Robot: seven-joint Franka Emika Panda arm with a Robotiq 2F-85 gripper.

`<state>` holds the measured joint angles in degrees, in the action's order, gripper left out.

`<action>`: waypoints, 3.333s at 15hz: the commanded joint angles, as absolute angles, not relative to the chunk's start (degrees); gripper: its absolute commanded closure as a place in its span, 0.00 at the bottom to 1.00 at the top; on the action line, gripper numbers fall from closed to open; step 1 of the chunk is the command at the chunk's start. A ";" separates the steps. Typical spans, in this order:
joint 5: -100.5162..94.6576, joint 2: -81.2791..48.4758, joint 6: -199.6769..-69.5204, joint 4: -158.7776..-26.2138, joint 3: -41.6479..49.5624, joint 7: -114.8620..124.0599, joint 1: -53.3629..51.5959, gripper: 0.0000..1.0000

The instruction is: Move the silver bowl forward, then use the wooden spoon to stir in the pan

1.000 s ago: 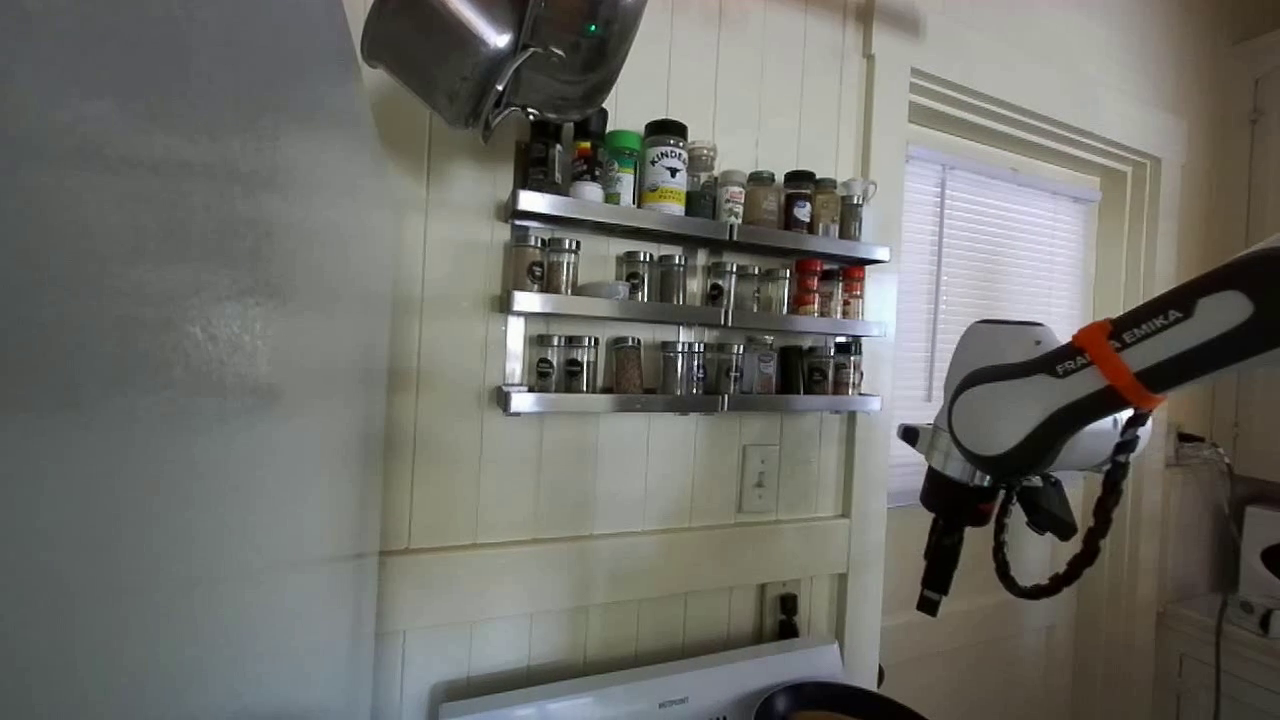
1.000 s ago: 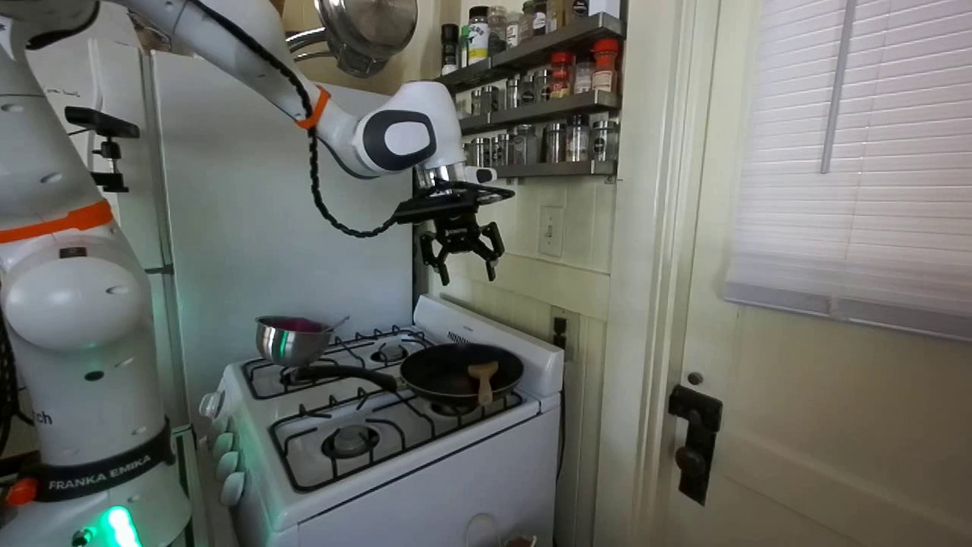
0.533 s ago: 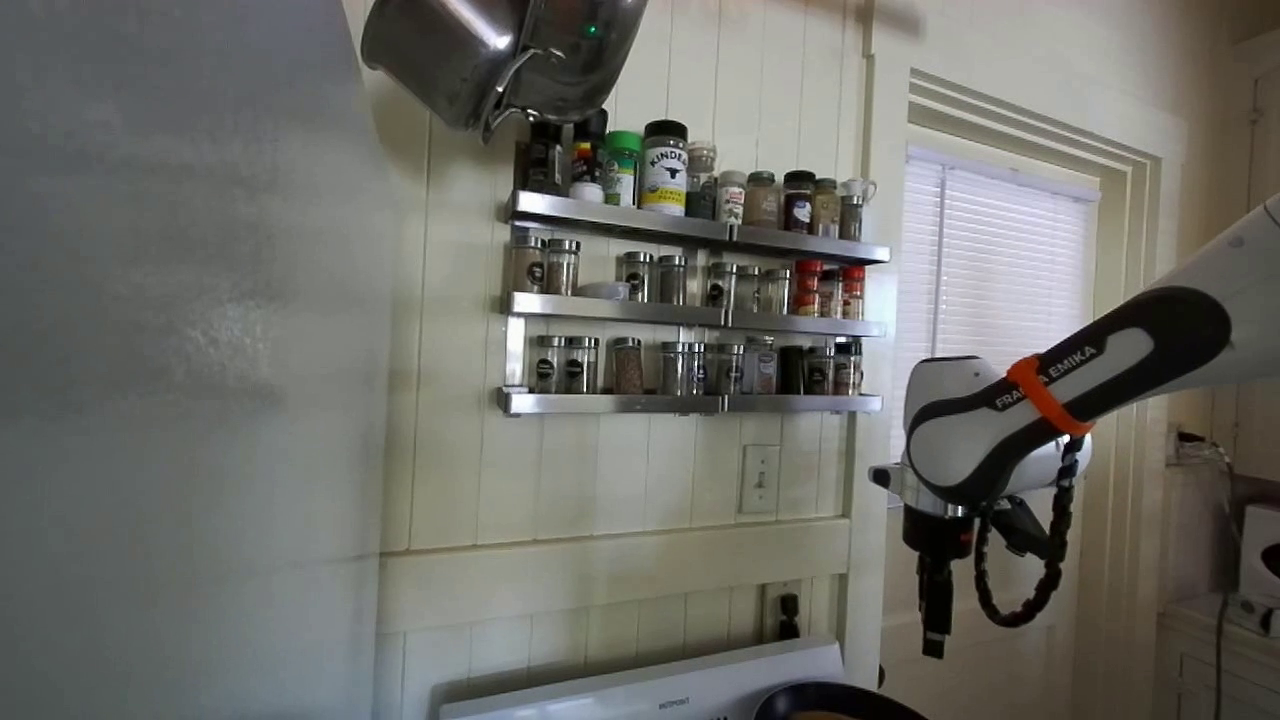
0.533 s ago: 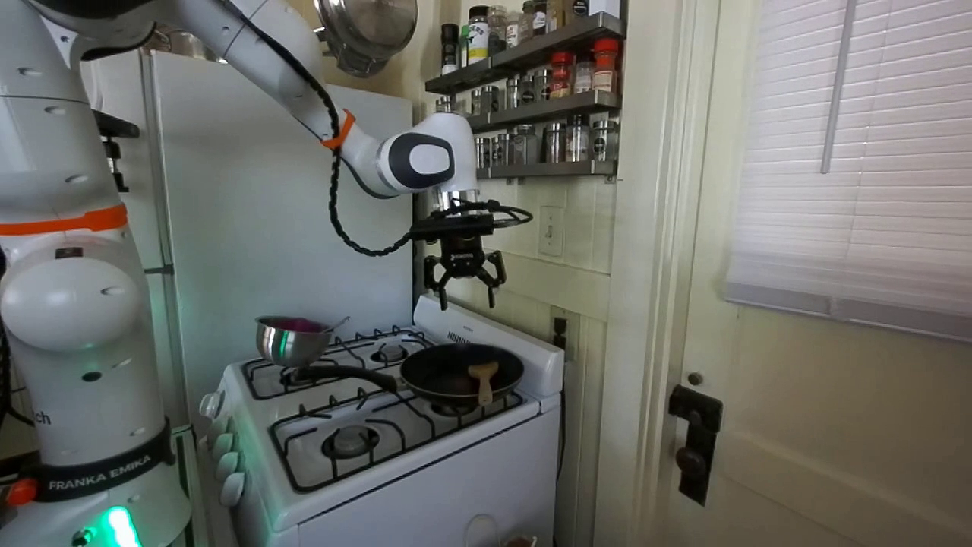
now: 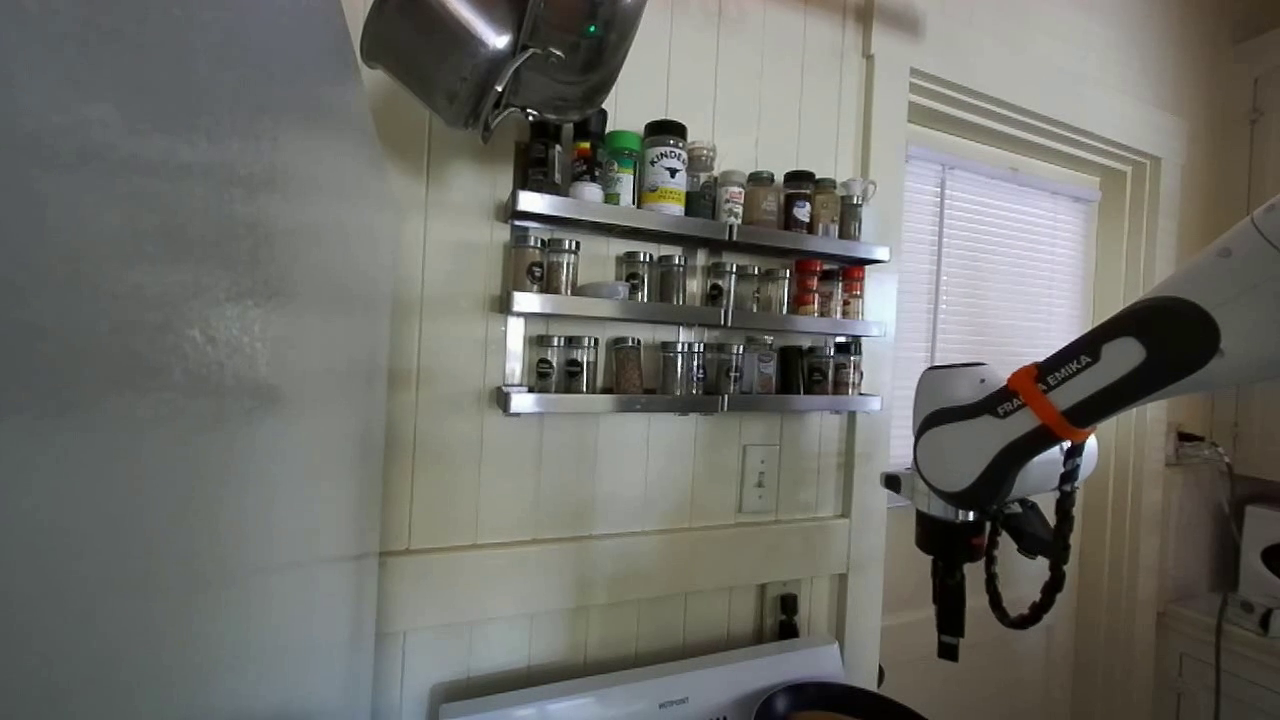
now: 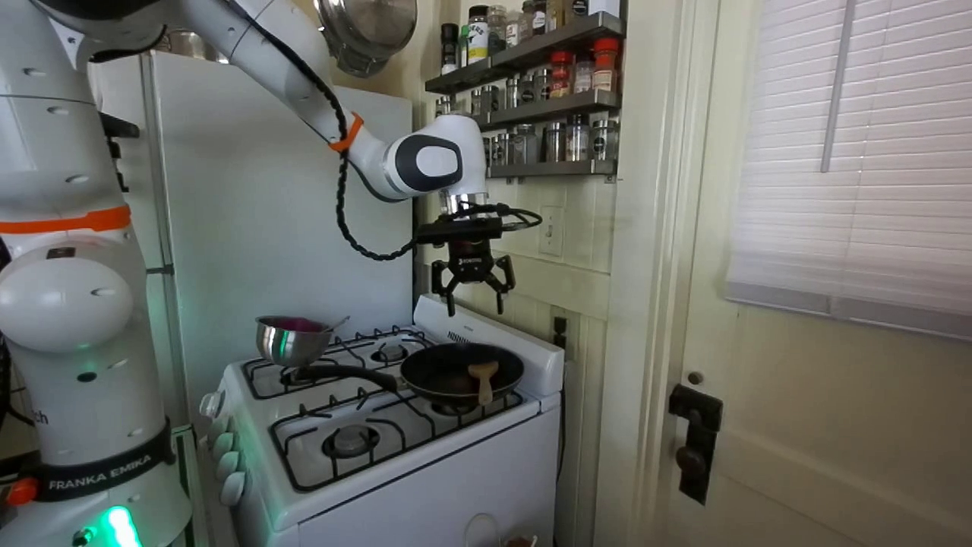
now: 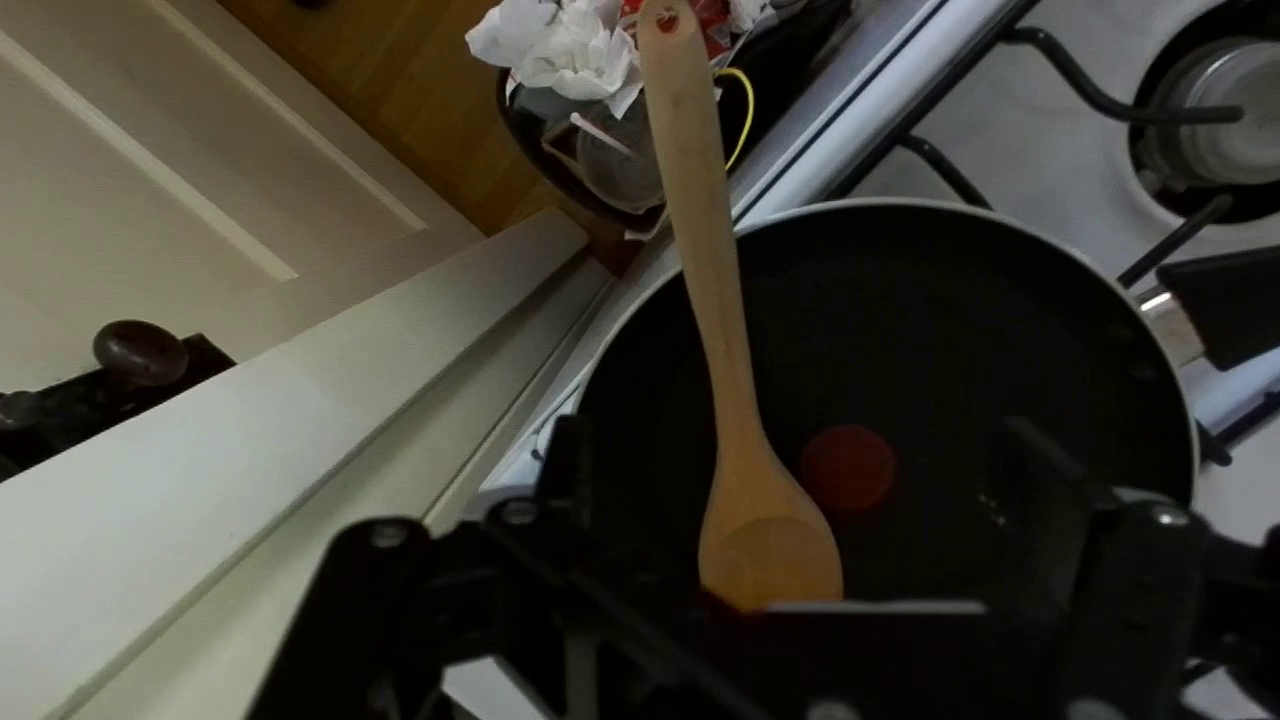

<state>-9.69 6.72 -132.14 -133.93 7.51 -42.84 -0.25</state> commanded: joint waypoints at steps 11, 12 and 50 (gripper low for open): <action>-19.38 -5.83 -133.96 -133.55 5.36 -44.54 2.17 0.00; -19.51 -6.07 -134.44 -133.36 5.10 -44.45 2.14 0.00; -27.59 -19.31 -134.94 -123.45 0.76 -40.39 0.51 0.72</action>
